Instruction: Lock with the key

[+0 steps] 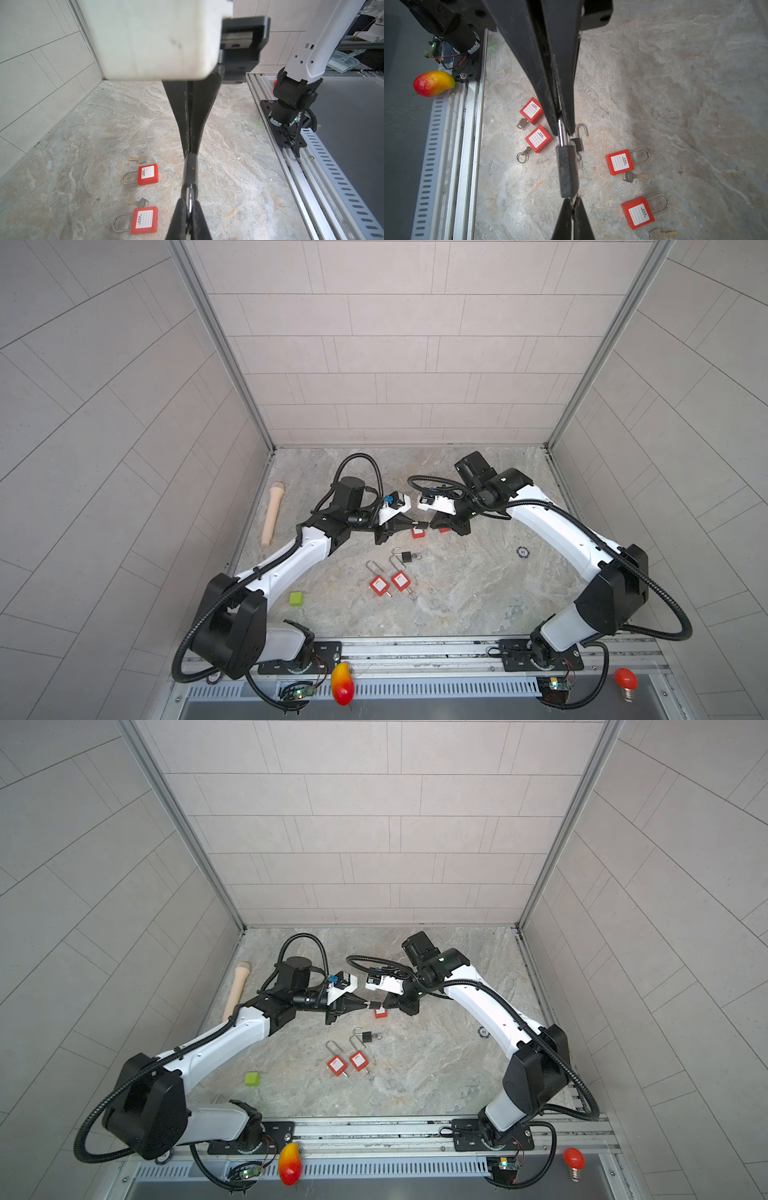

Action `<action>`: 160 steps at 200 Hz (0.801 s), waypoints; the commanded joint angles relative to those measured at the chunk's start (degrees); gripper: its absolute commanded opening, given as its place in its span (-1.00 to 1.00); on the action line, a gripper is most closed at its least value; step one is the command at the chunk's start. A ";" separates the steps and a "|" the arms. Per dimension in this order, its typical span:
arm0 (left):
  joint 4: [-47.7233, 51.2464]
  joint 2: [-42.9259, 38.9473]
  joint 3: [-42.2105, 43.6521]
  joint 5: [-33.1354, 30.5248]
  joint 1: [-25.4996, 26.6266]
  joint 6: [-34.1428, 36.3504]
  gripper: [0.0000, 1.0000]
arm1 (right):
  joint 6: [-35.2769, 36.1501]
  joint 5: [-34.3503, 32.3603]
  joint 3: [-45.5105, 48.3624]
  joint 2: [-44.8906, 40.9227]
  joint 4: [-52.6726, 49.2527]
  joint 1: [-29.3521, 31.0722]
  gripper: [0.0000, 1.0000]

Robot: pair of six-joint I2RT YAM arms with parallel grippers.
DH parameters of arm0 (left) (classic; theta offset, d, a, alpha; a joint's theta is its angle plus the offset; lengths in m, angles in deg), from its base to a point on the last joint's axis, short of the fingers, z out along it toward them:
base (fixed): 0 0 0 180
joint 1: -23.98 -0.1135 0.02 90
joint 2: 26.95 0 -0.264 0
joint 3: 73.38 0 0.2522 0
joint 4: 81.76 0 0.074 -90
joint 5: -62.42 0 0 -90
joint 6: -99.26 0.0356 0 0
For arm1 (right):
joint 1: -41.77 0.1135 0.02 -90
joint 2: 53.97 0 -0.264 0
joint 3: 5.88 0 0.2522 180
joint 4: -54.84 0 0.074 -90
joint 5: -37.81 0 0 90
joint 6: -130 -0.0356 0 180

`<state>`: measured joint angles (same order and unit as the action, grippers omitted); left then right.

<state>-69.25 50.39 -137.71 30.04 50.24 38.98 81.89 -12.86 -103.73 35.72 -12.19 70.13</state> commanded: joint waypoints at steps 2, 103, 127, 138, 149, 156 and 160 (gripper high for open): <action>0.96 -1.00 -2.35 1.96 0.28 2.23 -1.00 | 1.42 -1.26 -1.03 0.58 -1.39 0.12 -1.00; 5.63 -2.64 -2.03 -0.05 -1.43 6.27 -1.00 | 2.51 -6.81 3.41 -1.75 -4.91 -2.51 -1.00; 7.57 -2.68 -2.03 -0.64 -1.98 7.46 -1.00 | 1.35 -7.61 4.71 -2.31 -4.82 -3.10 -1.00; 9.86 -2.57 -2.61 -1.02 -2.57 8.67 -1.00 | 0.19 -8.16 5.36 -2.66 -4.05 -3.47 -1.00; 13.43 -2.20 -3.61 -1.07 -3.57 9.95 -1.00 | -1.39 -8.53 6.49 -3.23 -2.33 -4.00 -1.00; 16.44 -1.61 -4.72 -1.06 -4.26 10.74 -1.00 | -2.79 -8.94 7.39 -3.86 -0.52 -4.32 -1.00; 18.61 -1.27 -5.51 -1.06 -4.59 11.59 -1.00 | -3.52 -9.22 8.04 -4.21 0.62 -4.43 -1.00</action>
<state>-59.35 49.13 -138.95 28.34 47.55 45.58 81.84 -20.47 -97.81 34.94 -14.42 66.66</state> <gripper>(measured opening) 0.064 0.048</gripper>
